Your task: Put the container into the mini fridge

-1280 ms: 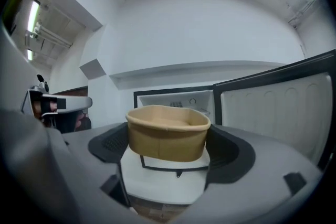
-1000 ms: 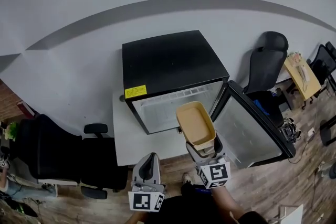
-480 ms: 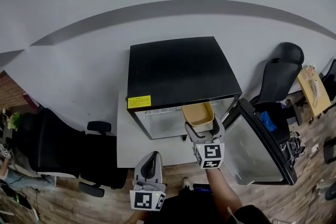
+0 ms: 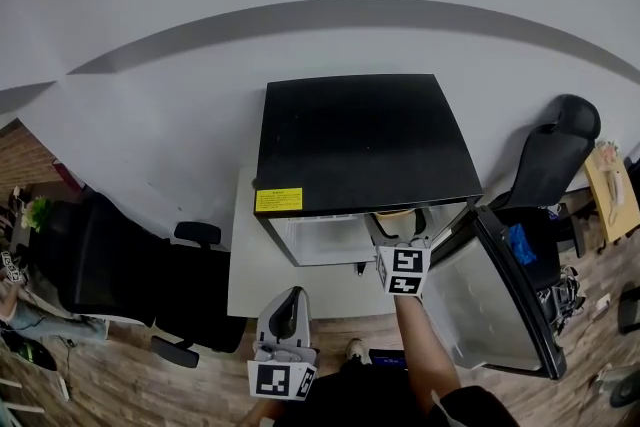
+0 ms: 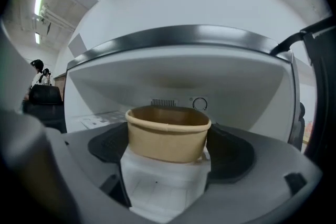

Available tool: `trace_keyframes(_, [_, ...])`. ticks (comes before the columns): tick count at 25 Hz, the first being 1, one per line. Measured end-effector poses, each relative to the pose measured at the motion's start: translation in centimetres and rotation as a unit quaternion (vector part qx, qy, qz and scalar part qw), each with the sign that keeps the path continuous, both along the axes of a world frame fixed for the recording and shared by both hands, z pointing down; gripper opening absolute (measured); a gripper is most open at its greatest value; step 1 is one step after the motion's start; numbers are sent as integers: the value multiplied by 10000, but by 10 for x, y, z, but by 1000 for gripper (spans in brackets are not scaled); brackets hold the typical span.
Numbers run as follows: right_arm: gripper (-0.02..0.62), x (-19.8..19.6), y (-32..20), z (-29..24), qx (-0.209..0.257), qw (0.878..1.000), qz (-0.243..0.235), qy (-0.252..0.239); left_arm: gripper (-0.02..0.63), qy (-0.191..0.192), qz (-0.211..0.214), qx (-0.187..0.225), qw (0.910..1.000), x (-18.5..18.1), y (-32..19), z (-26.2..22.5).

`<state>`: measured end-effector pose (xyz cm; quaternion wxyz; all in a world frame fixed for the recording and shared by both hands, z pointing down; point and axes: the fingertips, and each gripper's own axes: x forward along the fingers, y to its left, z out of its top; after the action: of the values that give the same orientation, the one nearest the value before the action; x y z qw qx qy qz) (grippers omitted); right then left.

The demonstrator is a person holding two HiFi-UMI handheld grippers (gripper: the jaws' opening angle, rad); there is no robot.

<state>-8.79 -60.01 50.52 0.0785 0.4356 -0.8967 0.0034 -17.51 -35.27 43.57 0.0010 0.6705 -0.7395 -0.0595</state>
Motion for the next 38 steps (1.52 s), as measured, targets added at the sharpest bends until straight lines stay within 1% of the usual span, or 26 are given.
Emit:
trace_keyframes(6, [472,-9,-16,5,-32,9999,77,151,9,34,-25,-58,10000,-3,-4,4])
trace_keyframes(9, [472,-11,-14,5,7,9997,84,238,9,28,-51,-69,10000,-5,-4,5])
trace_keyframes(18, [474,-13,-9,9,-52,9996,1,270,9,56,-60,-65,9999,-11,5,3])
trace_keyframes(21, [474,-9,-2,9,-87,9996,51,266,9,61,-42,-59,10000,-13,13,1])
trace_keyframes(25, [472,1,14,6,-60,9994,239,242,9,83,24,-24,10000,-16,27,-2])
trace_keyframes(27, [472,8,27,2,1,9993,334,136,9,113,85,-4,9999,-17,36,-2])
trace_keyframes(33, [462,22,95,10,-107,9992,368,125,9,181,403,27,9990,-20,74,1])
trace_keyframes(34, [417,27,109,11,-95,9987,484,127,9,191,472,17,9987,-21,82,1])
trace_keyframes(36, [86,40,138,14,-67,9967,806,108,9,210,624,-25,9978,-21,99,4])
trace_keyframes(38, [69,49,168,21,-184,9952,952,91,9,244,790,-80,9965,-21,116,9])
